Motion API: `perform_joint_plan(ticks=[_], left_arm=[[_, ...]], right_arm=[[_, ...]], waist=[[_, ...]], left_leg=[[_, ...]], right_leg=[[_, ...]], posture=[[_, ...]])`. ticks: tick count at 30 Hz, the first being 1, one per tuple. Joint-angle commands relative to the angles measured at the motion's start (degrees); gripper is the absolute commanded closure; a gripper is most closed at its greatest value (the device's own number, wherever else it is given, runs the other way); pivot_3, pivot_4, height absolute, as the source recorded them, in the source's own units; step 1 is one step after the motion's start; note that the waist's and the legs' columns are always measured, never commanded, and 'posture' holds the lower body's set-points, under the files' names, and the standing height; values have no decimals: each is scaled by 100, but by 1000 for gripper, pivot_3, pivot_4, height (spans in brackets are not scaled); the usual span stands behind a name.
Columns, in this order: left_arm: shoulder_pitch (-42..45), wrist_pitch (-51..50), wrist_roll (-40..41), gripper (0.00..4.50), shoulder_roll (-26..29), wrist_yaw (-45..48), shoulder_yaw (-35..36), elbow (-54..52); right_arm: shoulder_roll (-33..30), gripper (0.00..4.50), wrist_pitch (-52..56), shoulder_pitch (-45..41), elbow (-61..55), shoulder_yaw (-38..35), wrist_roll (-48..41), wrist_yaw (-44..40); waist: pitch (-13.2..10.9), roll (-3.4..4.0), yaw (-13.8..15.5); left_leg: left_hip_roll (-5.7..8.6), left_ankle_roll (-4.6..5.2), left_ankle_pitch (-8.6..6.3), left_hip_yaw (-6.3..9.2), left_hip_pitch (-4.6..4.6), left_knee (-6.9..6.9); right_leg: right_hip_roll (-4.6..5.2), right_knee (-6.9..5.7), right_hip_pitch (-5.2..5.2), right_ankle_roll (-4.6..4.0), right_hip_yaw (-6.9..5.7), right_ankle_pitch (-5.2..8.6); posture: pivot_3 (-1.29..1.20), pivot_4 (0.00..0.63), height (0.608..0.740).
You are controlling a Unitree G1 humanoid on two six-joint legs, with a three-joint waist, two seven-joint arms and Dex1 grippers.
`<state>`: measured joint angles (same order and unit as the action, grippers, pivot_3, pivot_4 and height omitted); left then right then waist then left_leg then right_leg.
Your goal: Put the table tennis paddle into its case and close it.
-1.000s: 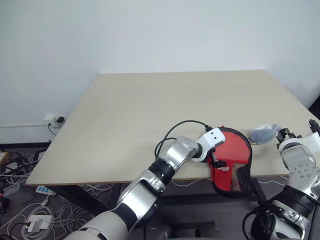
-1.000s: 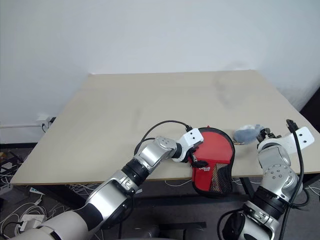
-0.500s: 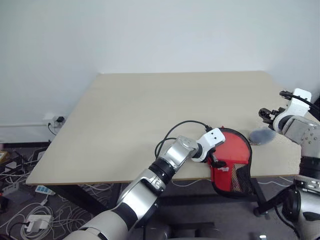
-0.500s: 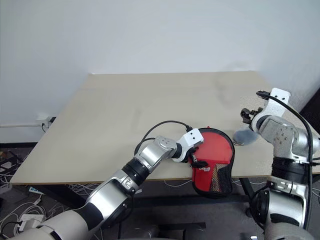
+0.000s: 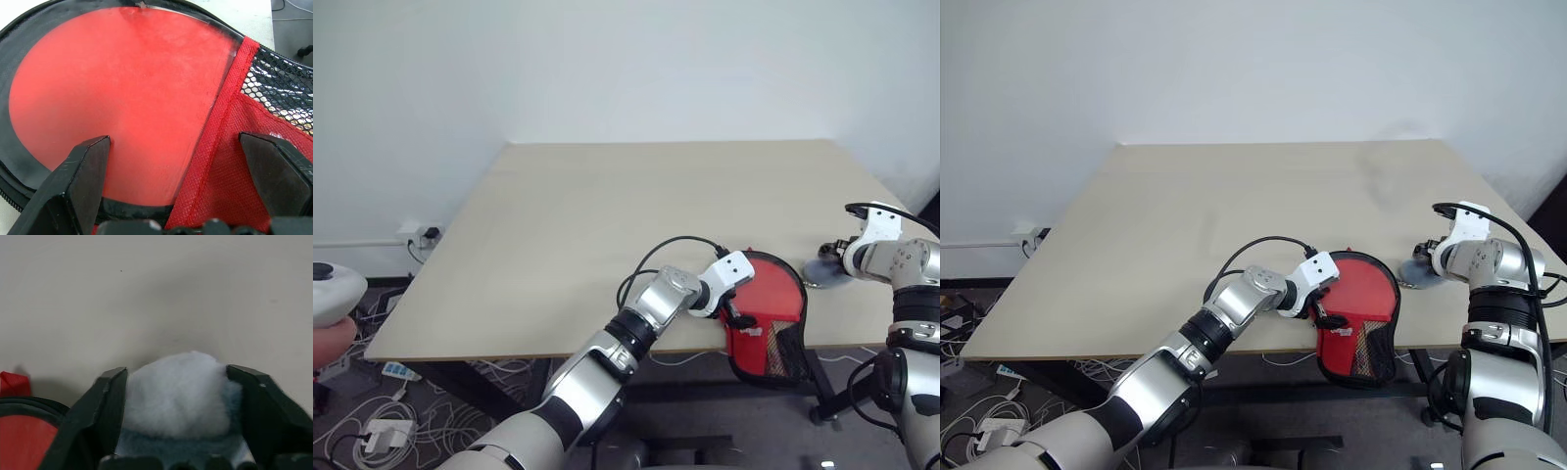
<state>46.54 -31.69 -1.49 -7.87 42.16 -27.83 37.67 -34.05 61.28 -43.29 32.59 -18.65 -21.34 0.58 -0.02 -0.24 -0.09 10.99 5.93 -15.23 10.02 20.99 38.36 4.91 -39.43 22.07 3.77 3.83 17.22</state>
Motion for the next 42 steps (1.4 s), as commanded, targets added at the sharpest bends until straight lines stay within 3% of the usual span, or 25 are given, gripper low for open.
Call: perform_joint_plan(ticks=[1, 6, 8, 16, 23, 29, 36, 42], left_arm=[[-257, -314, -189, 0, -89, -67, -146, 553], [-248, -296, -202, 0, -84, -47, -172, 574], [-251, -283, -207, 0, -78, -41, -183, 581], [-222, -230, -224, 0, -83, -23, -212, 628], [-244, -238, -221, 0, -83, -20, -220, 601], [-277, -298, -209, 0, -82, 32, -259, 557], [-310, -358, -191, 0, -86, 97, -308, 516], [-313, -352, -192, 0, -94, 128, -329, 529]], right_arm=[[40, 2369, 156, -97, -79, -214, 8, 6], [8, 4123, 501, 28, -287, -399, 24, 10], [28, 4466, 844, 19, -384, -613, -81, -12], [1, 4466, 1879, 27, -922, -907, -198, -226], [-116, 4466, 2219, 490, -1909, -1005, -98, -299], [-430, 4466, 2371, 892, -2675, -1560, -109, -506], [-993, 4466, 2774, 1751, -3567, -1569, -377, -1275], [-1494, 4466, 2986, 2866, -4730, -1142, -1049, -2308]], waist=[[0, 0, 0], [0, -1, 6], [-1, -2, 10], [-1, -3, 25], [-4, -7, 30], [-11, -17, 42], [-13, -20, 65], [-14, -20, 67]], left_leg=[[0, 0, 0, 0, 0, 0], [0, -1, 0, 0, 0, -1], [-1, -1, -1, 1, 0, -1], [-3, -1, -2, 1, 1, -6], [-4, -1, -3, 2, 3, -8], [-3, -1, -3, 3, 6, -9], [-10, 1, -6, 3, 10, -14], [-14, 7, -11, 7, 17, -14]], right_leg=[[0, 0, 0, 0, 0, 0], [0, 0, 0, 0, 0, 0], [0, 0, 0, 0, -1, 0], [0, 1, 1, 0, -3, 0], [1, 4, 3, 0, -5, 0], [1, 8, 5, 1, -7, 0], [1, 20, 5, 1, -12, 1], [0, 41, 2, 2, -22, 1]], posture=[[0, 0, 716], [0, 0, 716], [0, 0, 716], [0, 0, 716], [0, 0, 716], [0, 0, 716], [0, 0, 716], [0, 0, 716]])
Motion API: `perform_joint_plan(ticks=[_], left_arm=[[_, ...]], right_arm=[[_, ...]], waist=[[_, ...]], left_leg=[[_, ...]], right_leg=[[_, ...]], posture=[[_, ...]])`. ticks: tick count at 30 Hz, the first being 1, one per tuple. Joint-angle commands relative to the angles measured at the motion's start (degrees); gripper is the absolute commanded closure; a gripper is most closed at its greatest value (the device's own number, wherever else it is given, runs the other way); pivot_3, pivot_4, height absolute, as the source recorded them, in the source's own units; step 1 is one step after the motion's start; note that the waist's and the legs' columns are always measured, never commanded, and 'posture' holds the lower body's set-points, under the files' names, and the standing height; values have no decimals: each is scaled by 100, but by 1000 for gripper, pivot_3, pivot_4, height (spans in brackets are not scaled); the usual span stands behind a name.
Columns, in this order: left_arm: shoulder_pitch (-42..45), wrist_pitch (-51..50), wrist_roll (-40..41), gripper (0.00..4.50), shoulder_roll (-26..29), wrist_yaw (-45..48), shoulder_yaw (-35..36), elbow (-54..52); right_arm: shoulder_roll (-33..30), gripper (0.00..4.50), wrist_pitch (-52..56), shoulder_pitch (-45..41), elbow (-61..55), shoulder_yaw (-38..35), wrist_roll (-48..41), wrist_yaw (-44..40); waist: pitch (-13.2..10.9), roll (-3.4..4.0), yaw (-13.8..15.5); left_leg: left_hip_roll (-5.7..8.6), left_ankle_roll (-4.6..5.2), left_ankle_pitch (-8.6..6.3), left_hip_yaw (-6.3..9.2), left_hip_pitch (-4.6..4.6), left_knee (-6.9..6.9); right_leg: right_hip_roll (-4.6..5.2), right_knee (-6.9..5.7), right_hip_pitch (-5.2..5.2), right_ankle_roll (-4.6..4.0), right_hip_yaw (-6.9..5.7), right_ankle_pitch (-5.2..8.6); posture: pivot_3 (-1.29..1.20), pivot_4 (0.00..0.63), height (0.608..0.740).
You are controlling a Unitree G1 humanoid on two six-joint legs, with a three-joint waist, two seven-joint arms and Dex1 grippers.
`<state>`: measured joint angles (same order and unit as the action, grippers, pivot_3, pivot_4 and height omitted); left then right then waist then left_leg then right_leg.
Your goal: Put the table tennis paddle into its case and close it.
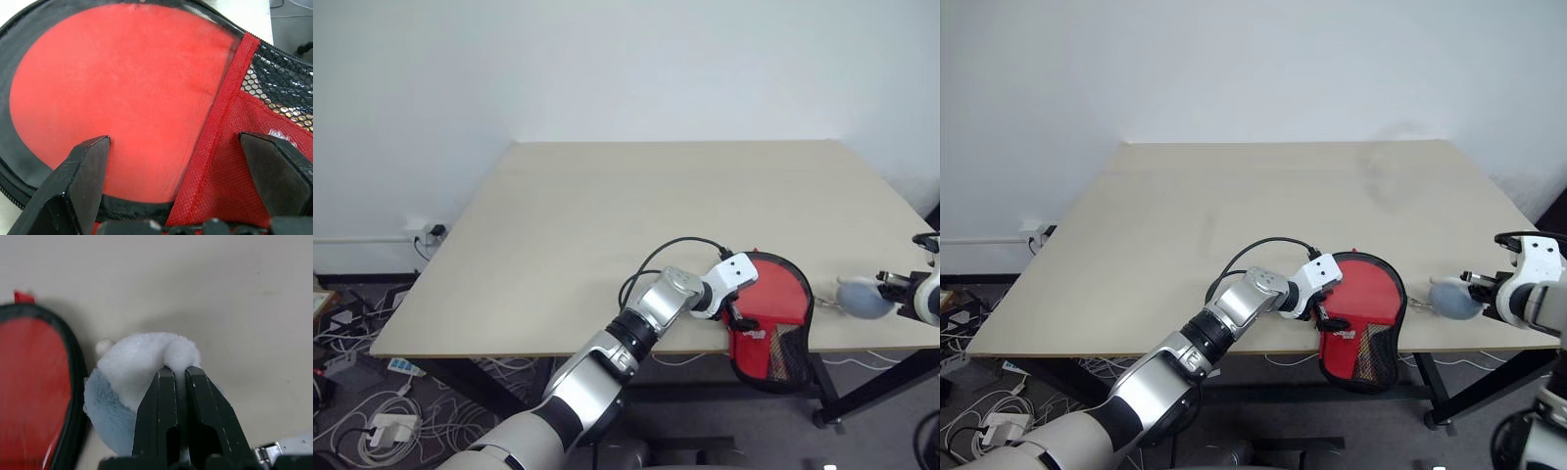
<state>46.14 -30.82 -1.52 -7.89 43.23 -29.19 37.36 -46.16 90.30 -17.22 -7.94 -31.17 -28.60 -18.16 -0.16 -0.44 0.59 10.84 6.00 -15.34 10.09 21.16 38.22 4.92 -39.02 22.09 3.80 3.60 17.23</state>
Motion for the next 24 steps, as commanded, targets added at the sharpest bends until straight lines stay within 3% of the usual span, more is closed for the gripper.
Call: perform_joint_plan(ticks=[1, 7, 12, 24], left_arm=[[-272, -440, -192, 0, -92, 28, -193, 565], [-269, -447, -189, 0, -96, 39, -181, 598], [-284, -464, -177, 0, -104, 41, -181, 589], [-279, -462, -164, 0, -114, 17, -158, 613]], right_arm=[[-397, 4466, 71, 493, -944, 193, -455, -621], [-1054, 4466, -566, 1862, -2144, 275, -966, -1732], [-1580, 4466, -1518, 3056, -2677, 164, -865, -2554], [-1813, 4466, -2966, 5142, -2894, -476, -337, -3906]], waist=[[0, 0, -1], [-4, -8, 3], [-8, -14, 31], [-13, -30, 161]], left_leg=[[-3, 0, -2, 1, 0, 1], [-5, 8, -9, 5, -1, 6], [-11, 16, -26, 9, -20, 12], [-26, 16, -46, 5, -33, 29]], right_leg=[[-1, 6, -3, 0, -4, 0], [0, 27, -20, 8, -19, 1], [1, 40, -52, 38, -50, 17], [-1, 48, -72, 60, -79, 30]], posture=[[0, 0, 716], [0, 0, 716], [0, 0, 716], [0, 0, 716]])
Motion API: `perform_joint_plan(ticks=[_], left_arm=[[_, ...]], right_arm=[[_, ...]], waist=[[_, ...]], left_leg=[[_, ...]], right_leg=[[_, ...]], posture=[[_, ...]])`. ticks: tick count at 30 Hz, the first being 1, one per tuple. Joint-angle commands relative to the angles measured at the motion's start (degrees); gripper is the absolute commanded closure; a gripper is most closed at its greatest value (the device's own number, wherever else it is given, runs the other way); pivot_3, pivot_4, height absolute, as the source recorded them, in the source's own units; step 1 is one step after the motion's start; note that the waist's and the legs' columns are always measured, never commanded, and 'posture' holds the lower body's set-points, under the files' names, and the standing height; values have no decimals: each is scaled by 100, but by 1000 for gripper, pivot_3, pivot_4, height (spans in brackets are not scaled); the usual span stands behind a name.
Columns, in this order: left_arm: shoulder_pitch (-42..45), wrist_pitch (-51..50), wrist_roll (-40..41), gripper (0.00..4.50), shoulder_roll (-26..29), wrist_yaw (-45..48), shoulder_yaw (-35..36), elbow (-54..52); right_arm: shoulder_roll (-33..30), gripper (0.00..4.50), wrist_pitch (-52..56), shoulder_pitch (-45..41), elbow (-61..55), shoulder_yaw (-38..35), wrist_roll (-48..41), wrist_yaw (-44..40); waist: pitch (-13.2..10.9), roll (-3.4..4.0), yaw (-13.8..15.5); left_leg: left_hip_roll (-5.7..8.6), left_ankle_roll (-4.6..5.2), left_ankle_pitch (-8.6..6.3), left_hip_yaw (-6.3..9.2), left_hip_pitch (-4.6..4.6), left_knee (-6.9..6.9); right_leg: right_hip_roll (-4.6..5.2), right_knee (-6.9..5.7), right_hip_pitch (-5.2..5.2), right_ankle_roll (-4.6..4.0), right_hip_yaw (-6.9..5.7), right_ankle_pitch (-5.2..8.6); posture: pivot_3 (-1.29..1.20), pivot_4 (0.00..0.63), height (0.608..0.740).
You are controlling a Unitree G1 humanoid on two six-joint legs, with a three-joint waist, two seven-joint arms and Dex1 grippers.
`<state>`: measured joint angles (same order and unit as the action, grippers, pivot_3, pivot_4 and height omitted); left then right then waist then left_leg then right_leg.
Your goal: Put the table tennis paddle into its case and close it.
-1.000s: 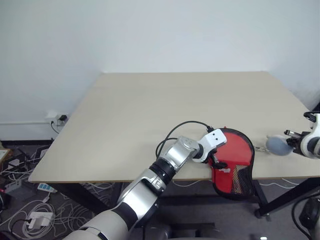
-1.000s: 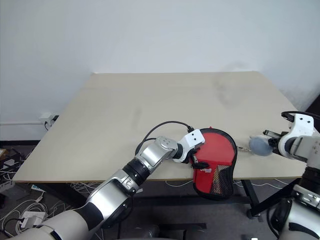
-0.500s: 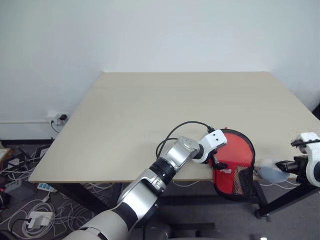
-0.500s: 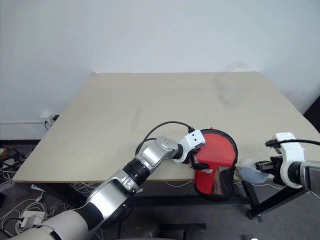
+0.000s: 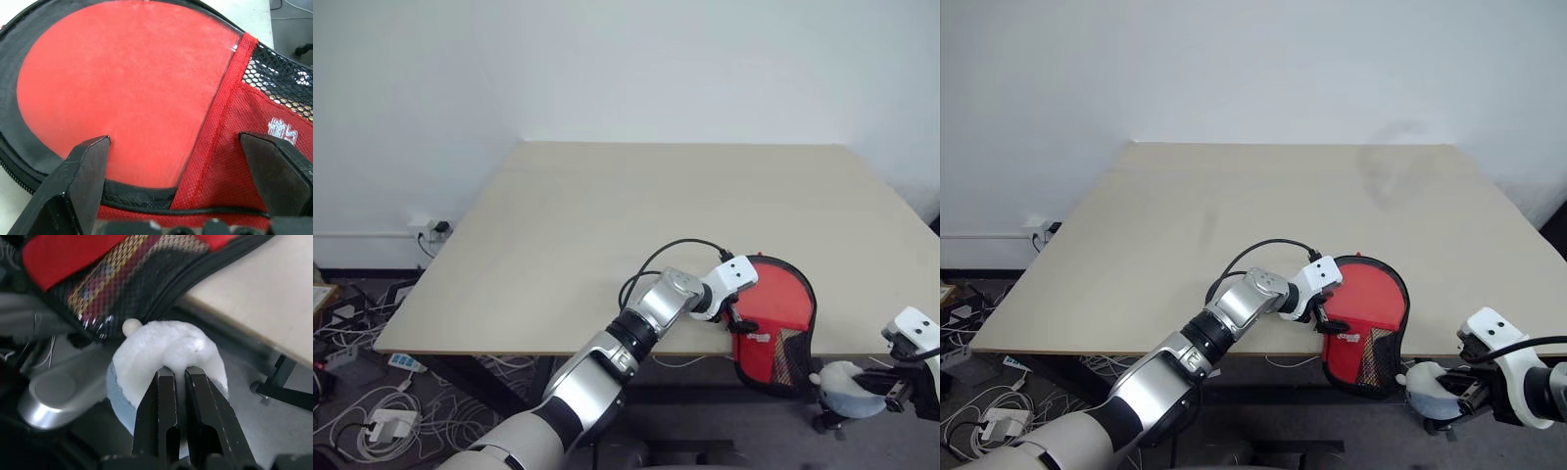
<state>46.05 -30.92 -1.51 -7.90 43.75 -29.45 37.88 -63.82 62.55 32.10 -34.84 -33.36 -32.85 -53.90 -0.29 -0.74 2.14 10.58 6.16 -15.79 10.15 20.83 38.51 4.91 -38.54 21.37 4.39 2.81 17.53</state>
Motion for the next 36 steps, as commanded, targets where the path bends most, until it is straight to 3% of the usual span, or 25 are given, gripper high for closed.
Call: perform_joint_plan(ticks=[1, 10, 14, 17, 22, 30, 36], left_arm=[[-267, -450, -165, 0, -115, -37, -130, 568], [-221, -437, -161, 0, -123, -27, -113, 625], [-201, -428, -159, 0, -129, 0, -118, 658], [-180, -403, -162, 0, -132, 18, -116, 690], [-159, -279, -94, 0, -135, -25, 32, 661], [-176, 266, 338, 0, 182, 360, 564, -125], [-320, 125, 630, 0, 990, 907, 861, -1331]], right_arm=[[-25, 4466, -240, 301, -234, -300, 90, -408], [323, 4466, -448, 119, -289, -501, -161, -549], [397, 3433, -375, 1, -286, -795, -271, -610], [434, 2326, -321, -83, -278, -980, -391, -653], [563, 560, 377, -1258, -27, -1094, -980, 7], [1559, 560, 731, -2846, 189, -312, -1148, 1500], [2290, 560, 151, -3538, 441, 625, -616, 2404]], waist=[[0, 0, 9], [-5, -9, 33], [-6, -10, 38], [-6, -12, 36], [-6, -13, 32], [-17, -2, 67], [-27, 23, 42]], left_leg=[[0, 0, 0, 0, 0, 1], [-7, 0, -3, -6, 0, 4], [-12, -3, -6, -5, 0, 6], [-13, -3, -6, -5, 0, 7], [-17, -4, -8, -12, -3, 8], [-24, -9, -10, -10, 13, 7], [-23, -62, 22, -15, 103, 20]], right_leg=[[0, 0, 0, 0, -1, 0], [1, 2, -2, 0, -8, 0], [1, 4, -2, 0, -14, 0], [0, 4, -3, 0, -14, 0], [3, 5, -4, -2, -19, -1], [7, 8, 19, -39, -16, -24], [4, -34, 118, -70, -5, -45]], posture=[[0, 0, 716], [0, 0, 716], [0, 0, 716], [0, 0, 716], [0, 0, 716], [0, 0, 716], [0, 0, 716]])
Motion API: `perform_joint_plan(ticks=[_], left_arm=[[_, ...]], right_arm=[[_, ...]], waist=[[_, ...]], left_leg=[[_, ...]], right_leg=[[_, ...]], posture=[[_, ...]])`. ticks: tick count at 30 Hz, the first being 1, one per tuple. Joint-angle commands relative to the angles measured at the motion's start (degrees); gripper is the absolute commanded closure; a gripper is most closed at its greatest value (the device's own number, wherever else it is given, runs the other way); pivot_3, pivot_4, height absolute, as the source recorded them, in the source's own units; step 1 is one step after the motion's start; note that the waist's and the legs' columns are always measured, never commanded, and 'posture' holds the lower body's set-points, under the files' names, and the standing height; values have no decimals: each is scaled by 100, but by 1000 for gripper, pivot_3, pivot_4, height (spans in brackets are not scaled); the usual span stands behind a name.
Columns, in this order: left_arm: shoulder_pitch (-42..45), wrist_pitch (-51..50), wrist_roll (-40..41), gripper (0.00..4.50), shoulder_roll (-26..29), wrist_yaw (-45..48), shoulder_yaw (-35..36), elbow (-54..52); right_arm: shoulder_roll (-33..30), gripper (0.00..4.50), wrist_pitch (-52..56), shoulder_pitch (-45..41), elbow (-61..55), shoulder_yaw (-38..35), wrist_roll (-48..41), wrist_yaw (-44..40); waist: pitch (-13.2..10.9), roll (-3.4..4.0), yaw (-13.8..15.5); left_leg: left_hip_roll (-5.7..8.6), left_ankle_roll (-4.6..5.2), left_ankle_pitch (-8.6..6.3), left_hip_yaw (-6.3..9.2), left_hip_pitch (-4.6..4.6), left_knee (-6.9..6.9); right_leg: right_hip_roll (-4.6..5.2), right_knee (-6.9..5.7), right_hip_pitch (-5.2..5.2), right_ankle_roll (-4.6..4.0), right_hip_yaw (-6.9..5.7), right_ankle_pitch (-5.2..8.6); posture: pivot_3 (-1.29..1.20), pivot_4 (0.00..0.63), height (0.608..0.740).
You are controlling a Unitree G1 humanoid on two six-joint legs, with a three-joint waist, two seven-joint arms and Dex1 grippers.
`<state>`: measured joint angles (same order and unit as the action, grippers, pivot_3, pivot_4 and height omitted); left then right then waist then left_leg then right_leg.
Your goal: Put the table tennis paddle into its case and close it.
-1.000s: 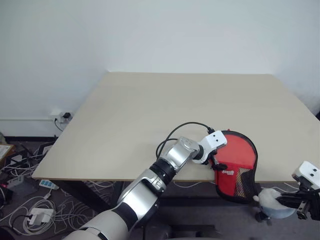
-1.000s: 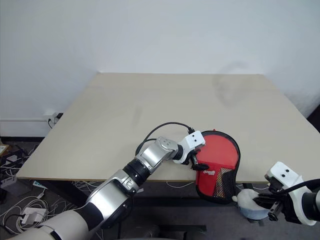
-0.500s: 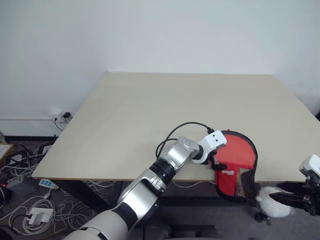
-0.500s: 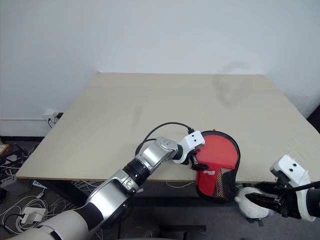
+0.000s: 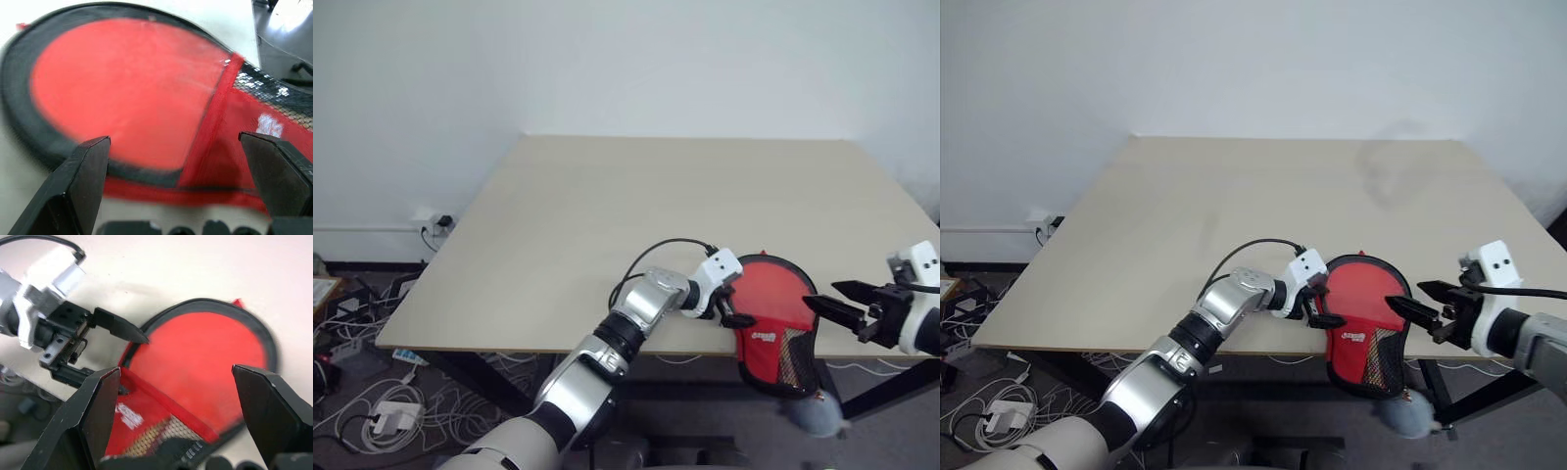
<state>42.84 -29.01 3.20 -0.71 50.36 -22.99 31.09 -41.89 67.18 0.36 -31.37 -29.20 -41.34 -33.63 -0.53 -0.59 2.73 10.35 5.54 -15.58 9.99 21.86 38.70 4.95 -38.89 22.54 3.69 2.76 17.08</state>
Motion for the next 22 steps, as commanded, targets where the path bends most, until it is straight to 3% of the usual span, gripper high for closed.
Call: perform_joint_plan(ticks=[1, 5, 12, 17, 22], left_arm=[[-67, -130, 232, 0, 468, 370, 259, -920], [-490, -326, 498, 0, 1388, 961, 347, -2084], [-1394, -571, 1021, 0, 3207, 1882, 679, -3461], [-1818, -679, 991, 0, 3607, 1577, 917, -3440], [-2158, -741, 1010, 0, 3600, 1330, 891, -3631]], right_arm=[[181, 560, -321, -564, 171, 324, 246, 488], [369, 560, -289, -1116, 321, 667, 268, 791], [106, 560, -158, -1519, 461, 1424, 565, 931], [-22, 560, 128, -1830, 511, 1746, 680, 1045], [-144, 560, 220, -2028, 918, 1999, 953, 1125]], waist=[[-11, 23, -32], [-22, 39, -47], [-36, 62, -58], [-41, 71, -16], [-43, 66, 2]], left_leg=[[-1, -2, 0, 2, 3, -1], [1, -3, 1, 3, 2, -4], [1, -5, 2, 1, -4, -11], [1, -19, 11, 3, -18, -11], [-1, -20, 13, 6, -25, -11]], right_leg=[[0, 0, 3, -1, -3, -1], [-1, 5, 18, -8, -7, -5], [-4, 10, 18, -19, -16, -10], [-3, 10, 2, -29, -29, -16], [-4, 10, -5, -30, -27, -17]], posture=[[0, 0, 716], [0, 0, 716], [0, 0, 716], [0, 0, 716], [0, 0, 716]])
